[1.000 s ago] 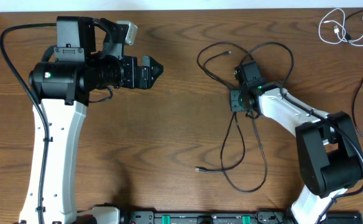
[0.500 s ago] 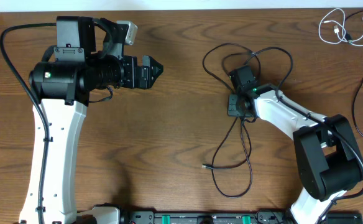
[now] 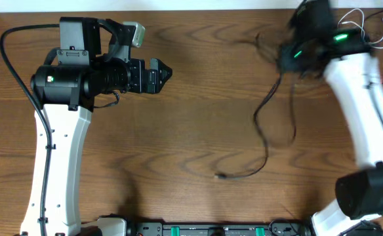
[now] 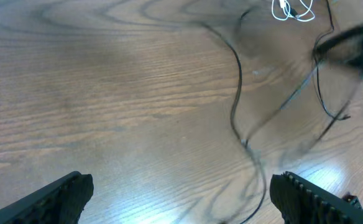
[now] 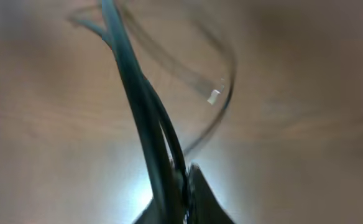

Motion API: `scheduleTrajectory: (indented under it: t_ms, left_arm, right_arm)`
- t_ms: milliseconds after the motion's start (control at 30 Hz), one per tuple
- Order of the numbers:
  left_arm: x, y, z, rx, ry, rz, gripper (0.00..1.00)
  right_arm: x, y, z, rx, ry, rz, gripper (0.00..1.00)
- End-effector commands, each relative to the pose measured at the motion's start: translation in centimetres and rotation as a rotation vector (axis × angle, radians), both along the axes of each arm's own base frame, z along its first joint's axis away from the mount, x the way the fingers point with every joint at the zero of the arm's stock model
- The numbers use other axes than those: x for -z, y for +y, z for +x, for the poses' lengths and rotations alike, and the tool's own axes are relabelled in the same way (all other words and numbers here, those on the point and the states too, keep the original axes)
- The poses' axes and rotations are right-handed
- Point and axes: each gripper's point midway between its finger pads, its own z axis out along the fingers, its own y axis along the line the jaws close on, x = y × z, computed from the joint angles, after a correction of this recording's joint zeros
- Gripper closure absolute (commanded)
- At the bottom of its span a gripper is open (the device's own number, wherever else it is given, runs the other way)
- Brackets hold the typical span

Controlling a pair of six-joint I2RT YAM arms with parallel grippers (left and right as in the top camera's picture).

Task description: Untangle cables

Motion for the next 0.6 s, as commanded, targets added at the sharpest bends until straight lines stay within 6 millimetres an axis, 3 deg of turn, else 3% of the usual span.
scheduleTrajectory:
  t_ms: [0,33,67,233,367,400,467,500,567]
  left_arm:
    - [-0.1,0.3,0.3,-0.015,0.001,0.003,0.04]
    - [-0.1,0.3,0.3,-0.016,0.001,0.003,0.04]
    - [-0.1,0.3,0.3,-0.015,0.001,0.003,0.04]
    - [-0.2,0.3,0.4,-0.016,-0.009,0.003,0.04]
    - [-0.3,0.3,0.6,-0.016,-0.017,0.002,0.04]
    - [-0.3,0.3,0.6,-0.015,-0.017,0.002,0.04]
    - [-0.3,0.3,0.6,-0.016,-0.017,0.002,0.04]
    - [-0.3,0.3,0.6,-0.016,-0.017,0.002,0.04]
    - [-0.3,0.3,0.6,-0.015,-0.017,0.002,0.04]
  right_arm:
    - [-7.3,-6.8,1.4,0.145,-0.190,-0.130,0.99]
    - [-8.6,-8.6,1.6,0.196,-0.222,-0.164,0.99]
    - [-10.6,-11.8,1.5,0.288,-0.268,-0.226,0.99]
    - [-13.5,-20.5,-0.2,0.521,-0.316,-0.382,0.99]
    - [-12.0,-27.6,-2.1,0.677,-0.254,-0.419,0.99]
    - [-11.6,-28.4,-2.3,0.693,-0.241,-0.422,0.99]
    - [-10.1,-31.2,-2.8,0.746,-0.197,-0.429,0.99]
    - [-8.4,-33.5,-3.3,0.788,-0.152,-0.432,0.99]
    - [-6.6,-35.6,-3.7,0.825,-0.109,-0.432,0.99]
